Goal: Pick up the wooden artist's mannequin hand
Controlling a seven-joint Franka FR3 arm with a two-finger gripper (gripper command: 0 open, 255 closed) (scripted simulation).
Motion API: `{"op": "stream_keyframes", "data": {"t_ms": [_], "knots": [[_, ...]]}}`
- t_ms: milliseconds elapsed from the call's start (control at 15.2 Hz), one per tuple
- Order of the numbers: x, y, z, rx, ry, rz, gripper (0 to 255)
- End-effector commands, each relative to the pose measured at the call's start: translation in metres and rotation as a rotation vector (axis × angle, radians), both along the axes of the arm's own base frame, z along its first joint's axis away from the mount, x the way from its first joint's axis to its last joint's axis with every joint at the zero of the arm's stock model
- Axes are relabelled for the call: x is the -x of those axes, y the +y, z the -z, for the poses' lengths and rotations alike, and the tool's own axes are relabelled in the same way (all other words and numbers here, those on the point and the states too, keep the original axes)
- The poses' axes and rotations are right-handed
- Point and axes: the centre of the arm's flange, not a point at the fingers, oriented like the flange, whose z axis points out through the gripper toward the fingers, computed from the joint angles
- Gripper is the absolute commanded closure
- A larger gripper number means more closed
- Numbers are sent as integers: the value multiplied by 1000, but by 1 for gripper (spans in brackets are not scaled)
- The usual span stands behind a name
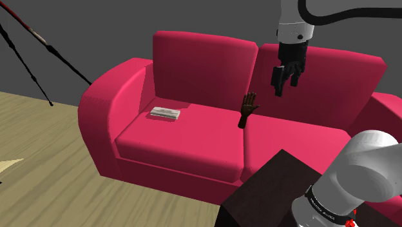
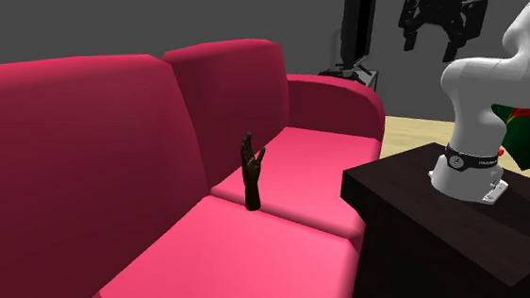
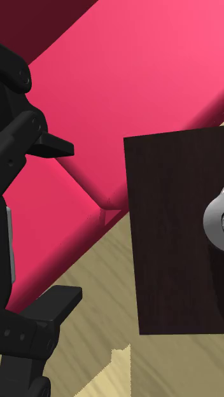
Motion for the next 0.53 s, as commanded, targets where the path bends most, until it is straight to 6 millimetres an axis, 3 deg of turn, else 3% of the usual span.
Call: {"op": "stream_keyframes", "data": {"t_ms": [0,462], "knots": [[0,0,0,0,0,0,0],[-39,-78,42,-38,25,-64,0]]}}
